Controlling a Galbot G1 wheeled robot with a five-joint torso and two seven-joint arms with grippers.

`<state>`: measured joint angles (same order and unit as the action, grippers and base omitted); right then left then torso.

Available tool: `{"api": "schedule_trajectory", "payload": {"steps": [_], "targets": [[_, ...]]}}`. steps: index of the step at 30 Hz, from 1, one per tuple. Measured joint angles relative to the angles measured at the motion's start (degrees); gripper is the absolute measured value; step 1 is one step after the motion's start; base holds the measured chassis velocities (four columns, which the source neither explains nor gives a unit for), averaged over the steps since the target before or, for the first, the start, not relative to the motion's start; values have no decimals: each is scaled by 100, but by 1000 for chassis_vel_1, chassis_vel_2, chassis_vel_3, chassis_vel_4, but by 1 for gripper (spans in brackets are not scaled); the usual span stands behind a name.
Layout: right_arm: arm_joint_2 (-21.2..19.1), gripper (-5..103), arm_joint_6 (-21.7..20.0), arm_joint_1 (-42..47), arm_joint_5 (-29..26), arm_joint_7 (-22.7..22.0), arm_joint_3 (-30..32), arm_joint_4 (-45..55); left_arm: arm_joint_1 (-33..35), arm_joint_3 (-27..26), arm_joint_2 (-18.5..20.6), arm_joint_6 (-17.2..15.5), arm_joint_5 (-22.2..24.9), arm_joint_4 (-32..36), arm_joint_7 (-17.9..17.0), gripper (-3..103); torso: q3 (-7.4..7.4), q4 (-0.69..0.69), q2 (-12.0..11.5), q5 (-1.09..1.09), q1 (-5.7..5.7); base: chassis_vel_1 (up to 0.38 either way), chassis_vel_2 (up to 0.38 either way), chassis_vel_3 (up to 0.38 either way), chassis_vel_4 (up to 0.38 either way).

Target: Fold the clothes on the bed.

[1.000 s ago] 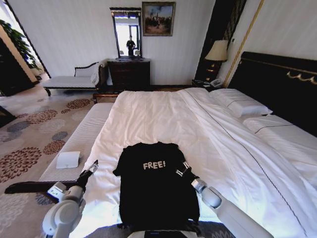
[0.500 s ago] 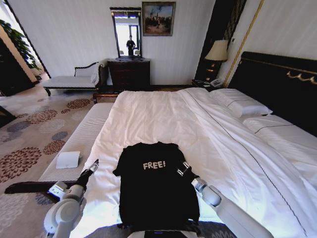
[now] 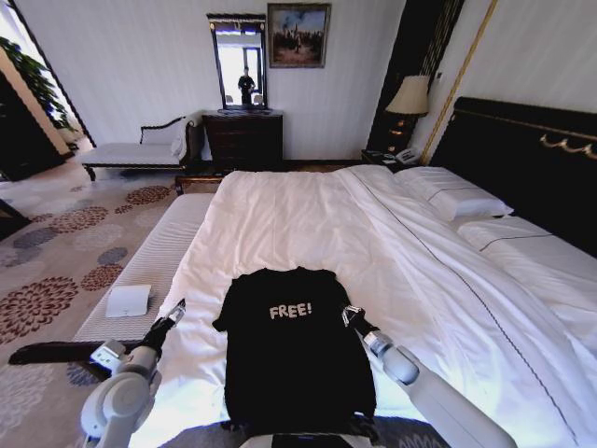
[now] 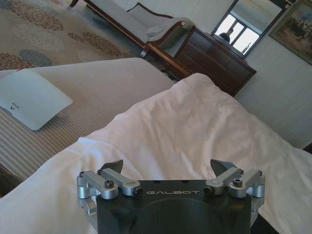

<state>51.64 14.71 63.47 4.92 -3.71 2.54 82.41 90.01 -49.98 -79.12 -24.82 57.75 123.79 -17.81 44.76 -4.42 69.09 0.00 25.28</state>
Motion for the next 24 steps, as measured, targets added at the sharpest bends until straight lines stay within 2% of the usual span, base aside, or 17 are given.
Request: {"api": "schedule_trajectory", "payload": {"steps": [10,14,18,24], "targets": [[-65,0,-59,15,-364,30,160,193,-18,-21,46,-1,28,-12,-11,100,0,0,0,0,0,0,0,0,0],[-246,0,-472,-10,-979,30,324,682,-24,-42,72,-2,56,-39,-11,100,0,0,0,0,0,0,0,0,0],[-390,0,-663,-48,-1292,15,372,902,-49,-32,69,-2,62,-50,-12,100,0,0,0,0,0,0,0,0,0],[-503,0,-718,-80,-1377,13,486,913,-90,25,72,-7,62,-68,-14,100,0,0,0,0,0,0,0,0,0]]}}
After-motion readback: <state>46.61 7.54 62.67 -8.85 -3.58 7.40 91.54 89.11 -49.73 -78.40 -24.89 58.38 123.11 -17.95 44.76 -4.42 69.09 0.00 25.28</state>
